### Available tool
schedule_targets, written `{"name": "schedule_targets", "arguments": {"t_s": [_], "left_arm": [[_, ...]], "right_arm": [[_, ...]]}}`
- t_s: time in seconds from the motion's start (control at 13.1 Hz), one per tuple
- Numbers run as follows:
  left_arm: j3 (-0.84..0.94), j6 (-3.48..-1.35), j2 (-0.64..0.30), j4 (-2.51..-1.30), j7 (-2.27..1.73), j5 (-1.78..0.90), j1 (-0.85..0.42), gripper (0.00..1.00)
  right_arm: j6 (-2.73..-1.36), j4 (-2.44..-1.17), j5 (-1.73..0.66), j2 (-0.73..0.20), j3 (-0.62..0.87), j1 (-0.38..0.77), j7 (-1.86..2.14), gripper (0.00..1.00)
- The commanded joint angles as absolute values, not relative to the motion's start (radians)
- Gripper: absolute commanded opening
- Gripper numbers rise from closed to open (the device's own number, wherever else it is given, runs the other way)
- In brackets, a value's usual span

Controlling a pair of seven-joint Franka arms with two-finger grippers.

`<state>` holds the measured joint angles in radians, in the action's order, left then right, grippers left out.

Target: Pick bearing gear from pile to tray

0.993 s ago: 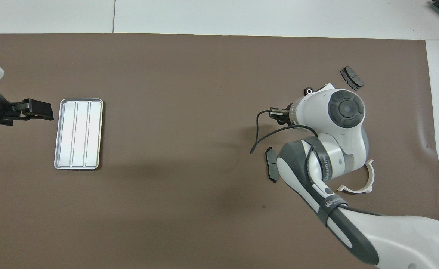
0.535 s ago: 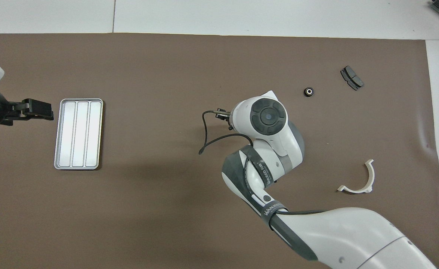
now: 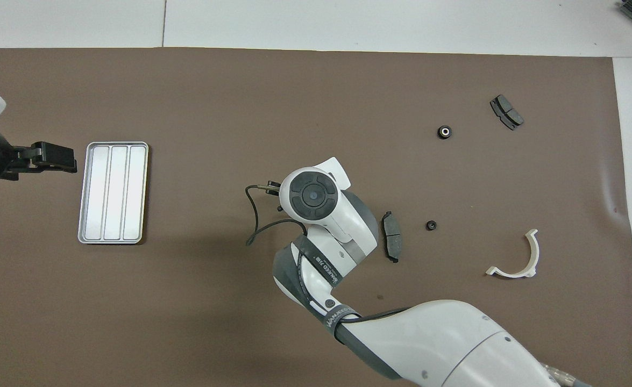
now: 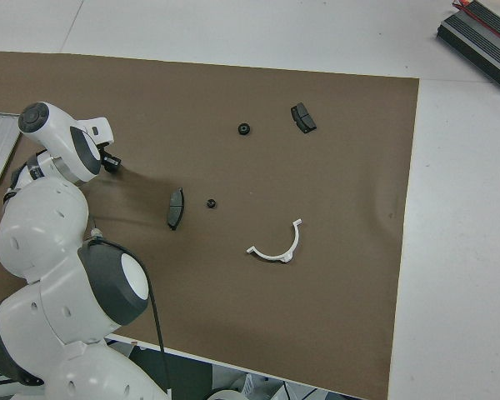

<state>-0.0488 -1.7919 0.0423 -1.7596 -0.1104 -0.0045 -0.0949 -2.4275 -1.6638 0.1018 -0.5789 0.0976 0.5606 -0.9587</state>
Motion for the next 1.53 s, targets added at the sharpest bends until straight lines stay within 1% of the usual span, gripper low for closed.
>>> {"name": "schedule_targets", "arguments": {"t_s": [0.0, 0.15, 0.31, 0.46, 0.61, 0.76, 0.92, 1.07, 1.22, 1.38, 1.45], "left_arm": [[-0.048, -1.813, 0.064, -1.781, -0.109, -0.014, -0.092, 1.00], [-0.046, -1.845, 0.064, -1.786, -0.113, -0.014, -0.101, 1.00], [-0.040, -1.861, 0.064, -1.789, -0.120, -0.015, -0.118, 1.00], [-0.040, -1.926, 0.078, -1.836, -0.123, -0.015, -0.165, 1.00], [-0.040, -2.020, 0.092, -1.903, -0.182, -0.017, -0.277, 1.00], [-0.040, -2.115, 0.072, -1.921, -0.314, -0.017, -0.363, 1.00], [-0.040, -2.166, 0.019, -1.919, -0.362, -0.015, -0.444, 1.00], [-0.040, -2.239, -0.047, -1.919, -0.397, -0.015, -0.506, 1.00], [-0.041, -2.328, -0.119, -1.901, -0.457, -0.017, -0.537, 1.00], [-0.040, -2.385, -0.162, -1.891, -0.479, -0.017, -0.552, 1.00], [-0.040, -2.399, -0.216, -1.853, -0.480, -0.017, -0.557, 1.00]], "right_arm": [[-2.395, -1.641, 0.126, -0.581, 0.095, 0.549, -0.971, 1.00], [-2.393, -1.661, 0.146, -0.556, 0.095, 0.526, -0.965, 1.00], [-2.391, -1.713, 0.146, -0.494, 0.097, 0.483, -0.940, 1.00], [-2.387, -1.823, 0.144, -0.380, 0.098, 0.407, -0.869, 1.00], [-2.387, -1.946, 0.137, -0.264, 0.098, 0.342, -0.781, 1.00], [-2.378, -2.044, 0.129, -0.181, 0.100, 0.280, -0.688, 1.00], [-2.378, -2.126, 0.123, -0.131, 0.100, 0.233, -0.591, 1.00], [-2.378, -2.180, 0.103, -0.109, 0.100, 0.198, -0.479, 1.00], [-2.379, -2.227, 0.058, -0.092, 0.100, 0.166, -0.396, 1.00], [-2.381, -2.256, 0.057, -0.086, 0.098, 0.152, -0.368, 1.00], [-2.385, -2.264, 0.054, -0.095, 0.100, 0.152, -0.371, 1.00]]}}
